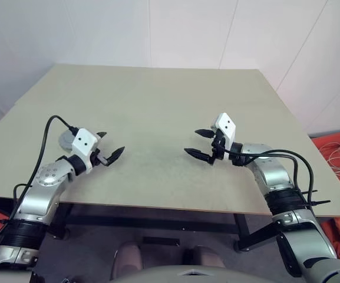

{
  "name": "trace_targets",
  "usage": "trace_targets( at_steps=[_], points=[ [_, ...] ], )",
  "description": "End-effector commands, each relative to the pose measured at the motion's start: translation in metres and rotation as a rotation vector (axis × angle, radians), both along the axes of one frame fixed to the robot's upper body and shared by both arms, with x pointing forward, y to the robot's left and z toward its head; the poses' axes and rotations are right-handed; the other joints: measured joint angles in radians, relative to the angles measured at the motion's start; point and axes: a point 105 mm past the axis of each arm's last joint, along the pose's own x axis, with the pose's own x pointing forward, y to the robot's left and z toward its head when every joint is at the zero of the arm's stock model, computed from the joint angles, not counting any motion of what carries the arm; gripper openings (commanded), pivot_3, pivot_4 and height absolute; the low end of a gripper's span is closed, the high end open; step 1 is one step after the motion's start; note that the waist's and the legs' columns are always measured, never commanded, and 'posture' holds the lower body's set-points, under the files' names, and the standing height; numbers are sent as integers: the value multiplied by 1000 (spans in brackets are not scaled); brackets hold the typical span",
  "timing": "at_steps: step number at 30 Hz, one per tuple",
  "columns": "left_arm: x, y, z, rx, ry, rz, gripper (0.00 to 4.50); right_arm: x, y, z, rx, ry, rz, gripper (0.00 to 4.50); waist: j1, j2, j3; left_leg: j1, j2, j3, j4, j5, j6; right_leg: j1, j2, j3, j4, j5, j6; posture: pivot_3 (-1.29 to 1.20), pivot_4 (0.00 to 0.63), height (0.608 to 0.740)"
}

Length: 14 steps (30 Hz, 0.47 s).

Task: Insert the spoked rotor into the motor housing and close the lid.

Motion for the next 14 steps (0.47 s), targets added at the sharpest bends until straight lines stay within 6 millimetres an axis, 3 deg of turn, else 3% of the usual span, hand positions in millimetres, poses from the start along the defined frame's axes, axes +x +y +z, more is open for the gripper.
trace_targets(
  at_steps=[1,14],
  points=[
    [1,14,12,14,-53,27,4474,2,-6,15,18,-62,-1,4500,0,0,0,0,0,0,0,0,0,0,0,0,0,0,0,0,0,740],
    [9,14,20,-10,-69,21,4474,-6,1,11,42,-67,4,4500,1,0,0,0,0,0,0,0,0,0,0,0,0,1,-1,0,0,740]
  ],
)
